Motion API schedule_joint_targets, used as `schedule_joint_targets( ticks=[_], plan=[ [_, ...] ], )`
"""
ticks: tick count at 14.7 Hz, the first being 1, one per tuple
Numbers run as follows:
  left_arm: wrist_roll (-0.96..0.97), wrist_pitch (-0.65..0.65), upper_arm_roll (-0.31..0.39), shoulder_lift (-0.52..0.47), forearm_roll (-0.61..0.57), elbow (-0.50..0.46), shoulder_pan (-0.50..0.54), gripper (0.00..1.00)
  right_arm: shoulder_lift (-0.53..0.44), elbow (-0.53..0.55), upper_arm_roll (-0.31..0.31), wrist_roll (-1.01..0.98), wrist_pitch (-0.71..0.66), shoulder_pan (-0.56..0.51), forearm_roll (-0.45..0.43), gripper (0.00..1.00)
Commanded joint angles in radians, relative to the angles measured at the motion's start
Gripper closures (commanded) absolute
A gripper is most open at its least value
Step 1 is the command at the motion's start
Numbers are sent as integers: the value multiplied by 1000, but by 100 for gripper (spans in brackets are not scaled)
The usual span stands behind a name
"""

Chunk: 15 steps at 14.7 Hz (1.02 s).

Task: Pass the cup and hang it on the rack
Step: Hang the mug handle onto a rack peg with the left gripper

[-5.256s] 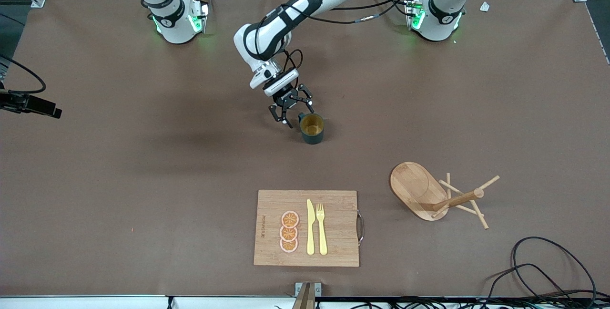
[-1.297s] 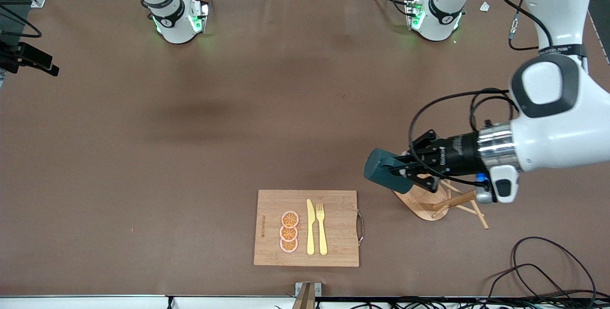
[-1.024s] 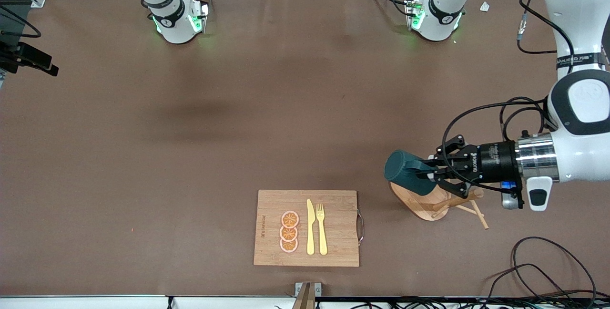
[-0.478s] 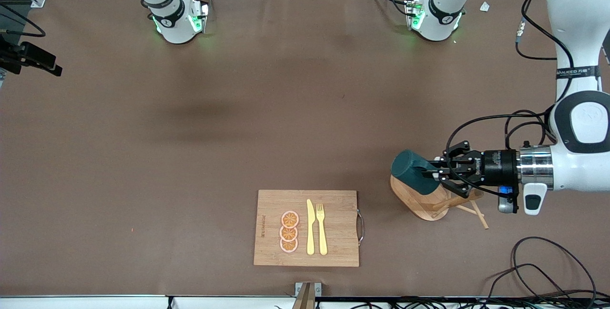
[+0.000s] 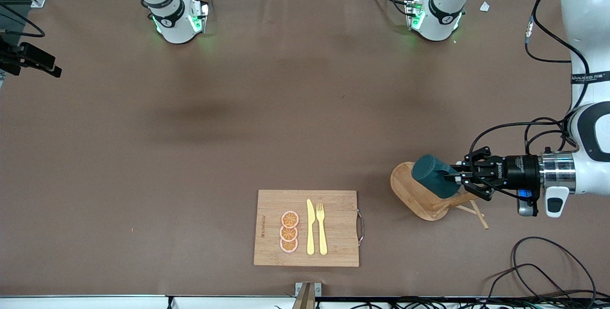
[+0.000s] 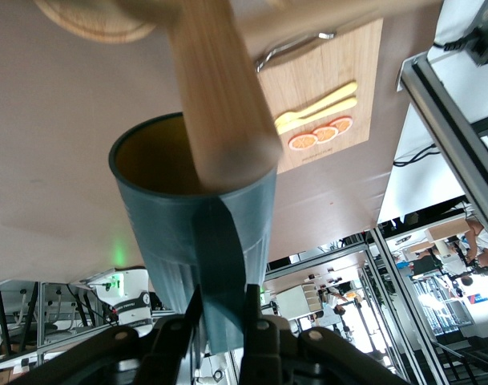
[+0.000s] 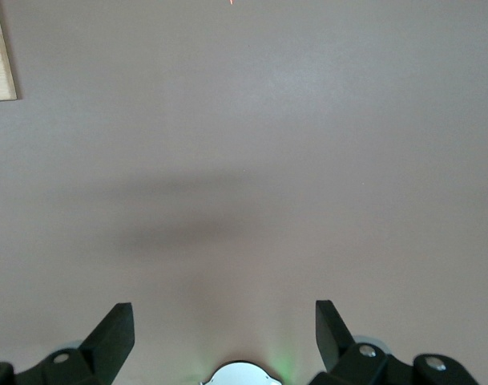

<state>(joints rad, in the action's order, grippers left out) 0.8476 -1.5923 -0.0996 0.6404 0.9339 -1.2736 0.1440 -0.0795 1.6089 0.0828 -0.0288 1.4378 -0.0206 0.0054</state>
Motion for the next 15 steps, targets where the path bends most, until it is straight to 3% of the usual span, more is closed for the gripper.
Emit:
schedule_joint_targets(
  ticks=[1,5,6,9,11,15],
  plan=[
    [-56,11,-5,18,13,0,29,88,-16,8,-17,-11,4,-22,14,0],
    [-82,11,-5,31,13,0,40,84,-16,8,-18,-11,-2,-21,13,0],
    [-84,11,-5,31,14,0,39,79,-16,8,-18,-13,-2,-21,13,0],
    [-81,11,-5,30,20,5,35,49,-16,8,-18,-14,-4,-18,13,0],
    [-68,11,-6,24,14,10,25,38,-17,9,-24,-14,-7,-16,11,0],
    [-13,9,-6,-4,6,22,20,29,-17,11,-28,-13,-5,-16,13,0]
  ],
)
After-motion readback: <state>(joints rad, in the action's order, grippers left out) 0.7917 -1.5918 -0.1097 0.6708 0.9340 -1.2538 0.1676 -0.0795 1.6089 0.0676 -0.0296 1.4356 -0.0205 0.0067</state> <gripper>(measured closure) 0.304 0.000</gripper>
